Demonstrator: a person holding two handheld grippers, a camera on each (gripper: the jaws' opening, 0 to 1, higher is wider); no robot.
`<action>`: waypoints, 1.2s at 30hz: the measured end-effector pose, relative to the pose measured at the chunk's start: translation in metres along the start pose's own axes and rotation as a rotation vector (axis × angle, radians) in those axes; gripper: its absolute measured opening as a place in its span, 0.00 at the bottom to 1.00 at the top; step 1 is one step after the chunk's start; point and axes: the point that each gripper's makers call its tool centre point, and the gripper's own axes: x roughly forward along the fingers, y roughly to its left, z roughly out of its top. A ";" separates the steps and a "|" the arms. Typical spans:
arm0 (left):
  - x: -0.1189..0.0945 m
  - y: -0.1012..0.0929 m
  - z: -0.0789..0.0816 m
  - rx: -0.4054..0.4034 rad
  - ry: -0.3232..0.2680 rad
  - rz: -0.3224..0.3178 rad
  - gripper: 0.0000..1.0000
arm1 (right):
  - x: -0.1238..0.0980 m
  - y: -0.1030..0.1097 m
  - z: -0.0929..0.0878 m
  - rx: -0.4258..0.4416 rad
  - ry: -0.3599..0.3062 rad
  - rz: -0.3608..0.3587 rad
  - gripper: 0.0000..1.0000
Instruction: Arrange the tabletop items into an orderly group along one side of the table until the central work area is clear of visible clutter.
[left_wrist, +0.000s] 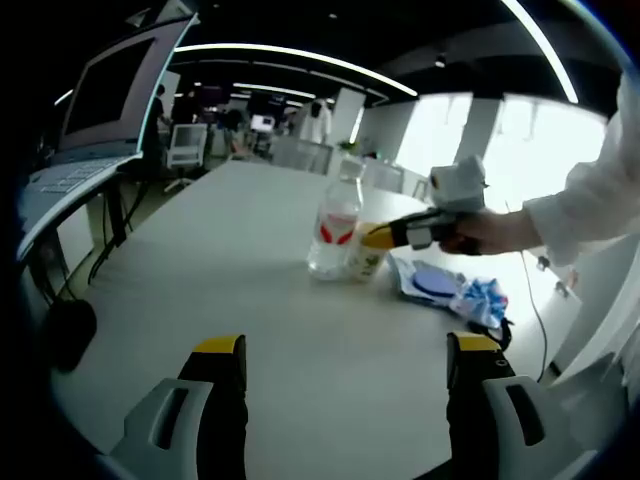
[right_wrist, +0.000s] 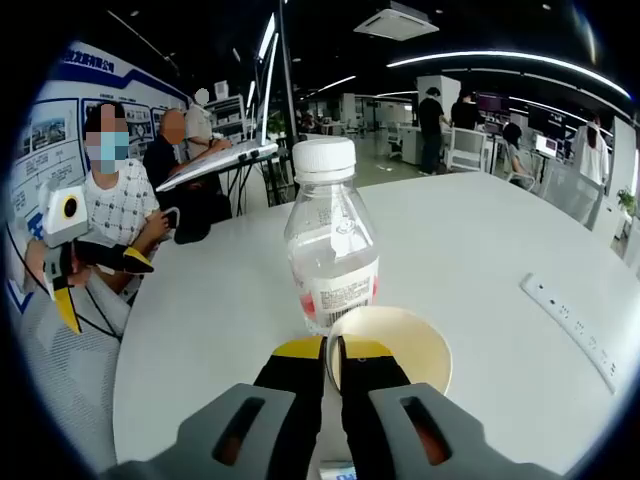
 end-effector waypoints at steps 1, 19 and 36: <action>0.000 0.000 0.000 0.000 -0.001 -0.001 0.78 | 0.000 0.000 0.000 0.002 0.000 0.001 0.02; -0.002 -0.005 -0.004 0.003 0.003 -0.008 0.79 | -0.019 -0.001 0.006 0.017 -0.050 -0.034 0.28; 0.000 -0.016 -0.007 0.033 0.027 -0.023 0.79 | -0.054 -0.004 0.000 0.068 -0.033 -0.070 0.46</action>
